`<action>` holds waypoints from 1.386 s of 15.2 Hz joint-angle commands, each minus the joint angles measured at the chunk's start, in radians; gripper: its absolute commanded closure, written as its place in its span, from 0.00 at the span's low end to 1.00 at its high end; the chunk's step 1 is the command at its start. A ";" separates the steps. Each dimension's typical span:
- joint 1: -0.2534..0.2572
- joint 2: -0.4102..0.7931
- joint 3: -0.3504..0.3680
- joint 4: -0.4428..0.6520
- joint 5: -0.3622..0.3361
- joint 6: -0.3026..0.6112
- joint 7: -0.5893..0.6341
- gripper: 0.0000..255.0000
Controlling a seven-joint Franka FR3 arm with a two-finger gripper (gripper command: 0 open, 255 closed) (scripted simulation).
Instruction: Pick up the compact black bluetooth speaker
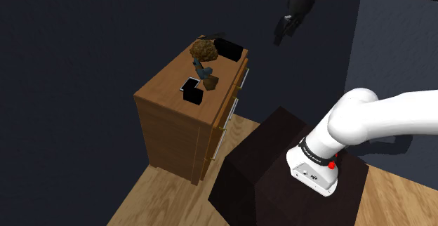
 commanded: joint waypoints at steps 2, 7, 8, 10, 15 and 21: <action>0.004 0.025 -0.001 -0.010 0.002 0.033 -0.003 0.00; 0.023 0.164 -0.002 -0.039 0.010 0.193 -0.018 0.00; 0.026 0.195 -0.001 -0.041 0.011 0.224 -0.022 0.00; 0.033 0.259 0.000 -0.041 0.014 0.286 -0.028 0.00; 0.050 0.433 0.005 -0.018 0.020 0.428 -0.046 0.00; 0.068 0.654 0.017 0.050 0.024 0.571 -0.068 0.00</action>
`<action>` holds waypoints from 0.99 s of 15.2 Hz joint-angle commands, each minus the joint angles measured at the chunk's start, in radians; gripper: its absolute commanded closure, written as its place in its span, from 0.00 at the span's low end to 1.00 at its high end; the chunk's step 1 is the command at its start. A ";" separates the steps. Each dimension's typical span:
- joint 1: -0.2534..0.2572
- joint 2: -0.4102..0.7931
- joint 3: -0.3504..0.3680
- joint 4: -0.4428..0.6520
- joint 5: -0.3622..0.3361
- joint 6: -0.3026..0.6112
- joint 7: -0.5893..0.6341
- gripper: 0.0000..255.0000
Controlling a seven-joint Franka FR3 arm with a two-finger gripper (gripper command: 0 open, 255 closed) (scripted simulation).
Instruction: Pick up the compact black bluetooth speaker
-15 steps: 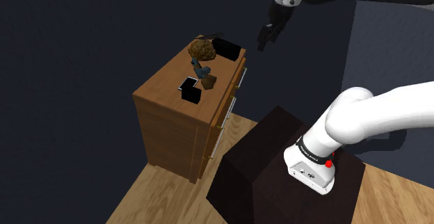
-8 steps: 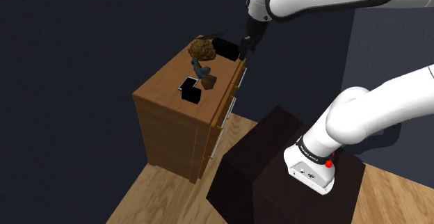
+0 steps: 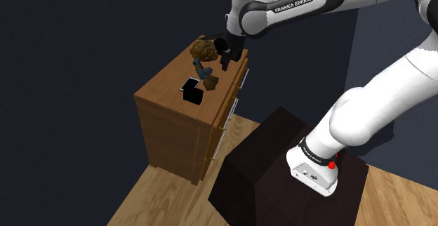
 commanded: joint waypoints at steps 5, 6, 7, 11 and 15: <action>0.017 0.232 0.017 0.098 -0.002 0.124 -0.020 0.00; 0.020 0.270 0.020 0.119 -0.003 0.139 -0.023 0.00; 0.023 0.308 0.023 0.141 -0.004 0.153 -0.027 0.00; 0.036 0.459 0.034 0.240 -0.011 0.198 -0.039 0.00; 0.053 0.610 0.045 0.356 -0.021 0.224 -0.052 0.00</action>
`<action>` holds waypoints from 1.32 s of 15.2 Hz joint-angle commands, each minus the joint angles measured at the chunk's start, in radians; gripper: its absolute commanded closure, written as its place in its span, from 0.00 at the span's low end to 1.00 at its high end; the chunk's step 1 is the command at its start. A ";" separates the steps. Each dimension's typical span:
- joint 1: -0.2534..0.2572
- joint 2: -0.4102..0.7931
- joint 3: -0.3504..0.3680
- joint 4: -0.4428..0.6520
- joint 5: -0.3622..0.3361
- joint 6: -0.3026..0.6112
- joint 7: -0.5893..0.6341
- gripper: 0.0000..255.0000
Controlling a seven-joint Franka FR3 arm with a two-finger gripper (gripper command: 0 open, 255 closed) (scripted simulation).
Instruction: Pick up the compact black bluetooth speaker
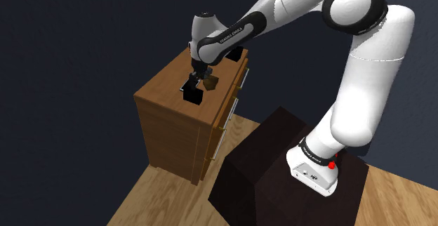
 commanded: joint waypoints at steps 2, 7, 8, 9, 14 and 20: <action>0.010 0.123 0.005 0.101 -0.008 0.016 -0.015 0.00; 0.016 0.175 0.001 0.113 -0.016 0.055 -0.011 0.00; 0.017 0.186 0.000 0.114 -0.018 0.065 -0.010 0.00; 0.018 0.196 -0.002 0.116 -0.020 0.074 -0.008 0.00; 0.019 0.211 -0.004 0.117 -0.022 0.088 -0.006 1.00; 0.020 0.212 -0.004 0.117 -0.023 0.088 -0.005 1.00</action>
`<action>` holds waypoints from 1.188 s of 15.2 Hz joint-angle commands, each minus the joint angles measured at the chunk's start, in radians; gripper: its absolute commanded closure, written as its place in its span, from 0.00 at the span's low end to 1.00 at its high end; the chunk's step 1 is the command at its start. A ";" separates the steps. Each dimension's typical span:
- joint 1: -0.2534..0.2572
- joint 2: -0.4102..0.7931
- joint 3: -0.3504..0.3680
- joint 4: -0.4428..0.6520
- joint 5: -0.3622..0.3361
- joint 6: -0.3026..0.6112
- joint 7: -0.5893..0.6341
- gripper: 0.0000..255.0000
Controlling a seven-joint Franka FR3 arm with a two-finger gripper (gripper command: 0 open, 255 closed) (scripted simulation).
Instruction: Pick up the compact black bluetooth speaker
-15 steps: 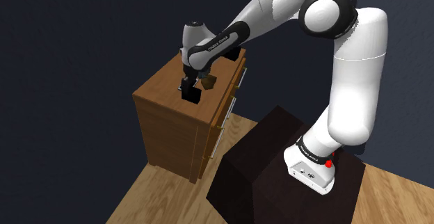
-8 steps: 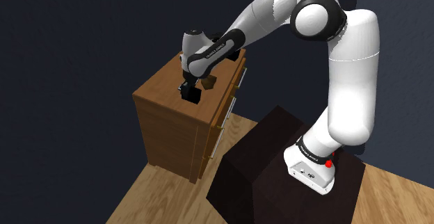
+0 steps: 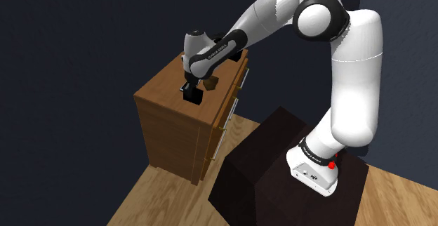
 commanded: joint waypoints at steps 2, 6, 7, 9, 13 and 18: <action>0.000 0.002 0.000 0.001 0.000 0.001 -0.001 1.00; -0.004 -0.040 0.006 -0.004 0.007 -0.036 -0.006 1.00; -0.005 -0.050 0.007 -0.005 0.009 -0.045 -0.008 1.00; -0.007 -0.070 0.010 -0.006 0.013 -0.065 -0.010 1.00; -0.011 -0.108 0.015 -0.005 0.020 -0.104 -0.016 1.00; -0.014 -0.146 0.020 0.000 0.028 -0.146 -0.022 1.00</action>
